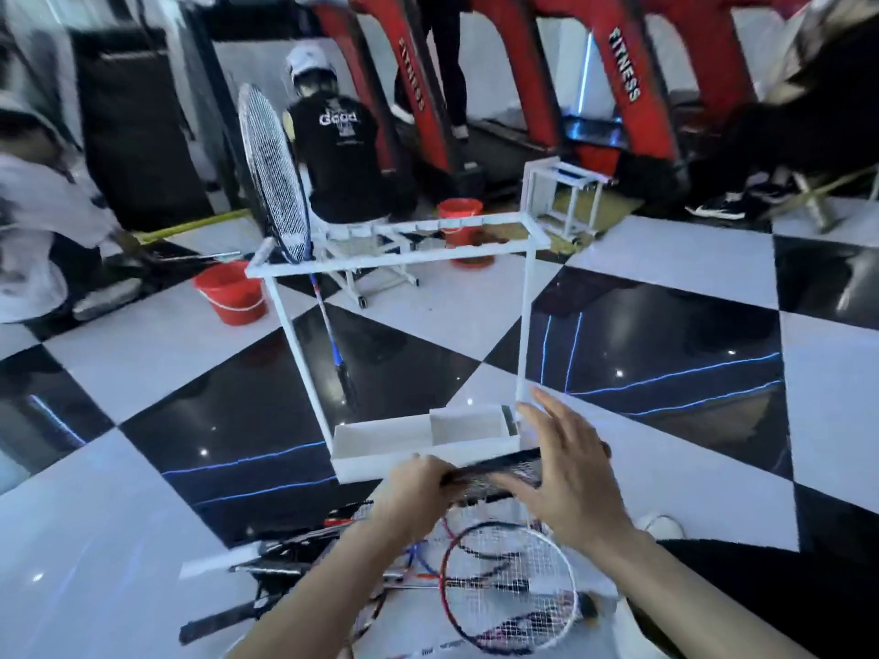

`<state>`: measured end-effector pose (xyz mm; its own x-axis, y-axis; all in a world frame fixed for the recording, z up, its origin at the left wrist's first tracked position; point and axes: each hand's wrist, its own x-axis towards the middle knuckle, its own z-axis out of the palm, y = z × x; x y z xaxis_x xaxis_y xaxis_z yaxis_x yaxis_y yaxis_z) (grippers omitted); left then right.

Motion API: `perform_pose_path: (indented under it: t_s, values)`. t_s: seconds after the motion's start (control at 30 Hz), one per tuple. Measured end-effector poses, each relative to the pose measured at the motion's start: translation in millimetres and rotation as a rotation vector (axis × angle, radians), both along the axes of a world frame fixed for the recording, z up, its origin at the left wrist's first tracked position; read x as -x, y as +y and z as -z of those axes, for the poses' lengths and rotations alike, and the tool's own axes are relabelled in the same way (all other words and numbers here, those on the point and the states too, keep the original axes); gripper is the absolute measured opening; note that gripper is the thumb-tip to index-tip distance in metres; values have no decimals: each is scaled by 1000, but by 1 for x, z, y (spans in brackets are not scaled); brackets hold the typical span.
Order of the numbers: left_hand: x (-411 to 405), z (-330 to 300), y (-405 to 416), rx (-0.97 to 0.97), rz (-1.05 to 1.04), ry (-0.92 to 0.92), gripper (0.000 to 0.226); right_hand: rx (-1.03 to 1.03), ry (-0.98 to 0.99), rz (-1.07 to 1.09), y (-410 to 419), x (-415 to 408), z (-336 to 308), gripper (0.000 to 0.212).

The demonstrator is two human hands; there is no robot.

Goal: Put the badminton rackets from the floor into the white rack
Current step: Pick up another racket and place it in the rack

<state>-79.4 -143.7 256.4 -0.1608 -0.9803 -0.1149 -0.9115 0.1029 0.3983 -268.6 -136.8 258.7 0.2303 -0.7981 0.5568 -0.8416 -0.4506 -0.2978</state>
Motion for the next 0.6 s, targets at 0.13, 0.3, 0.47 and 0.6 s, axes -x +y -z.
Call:
perform_pose_path:
  t_s: [0.13, 0.3, 0.47, 0.6]
  values:
    - [-38, -65, 9, 209, -305, 405, 29, 243, -88, -45, -9, -20, -66, 67]
    - [-87, -148, 37, 496, -631, 995, 18, 124, -298, -167, -11, -70, -103, 69]
    - [-130, -189, 53, 701, -1004, 1541, 11, -61, -311, -280, -7, -115, -119, 83]
    - [-154, -206, 57, 686, -1032, 1829, 15, 34, -66, -211, -19, -134, -133, 75]
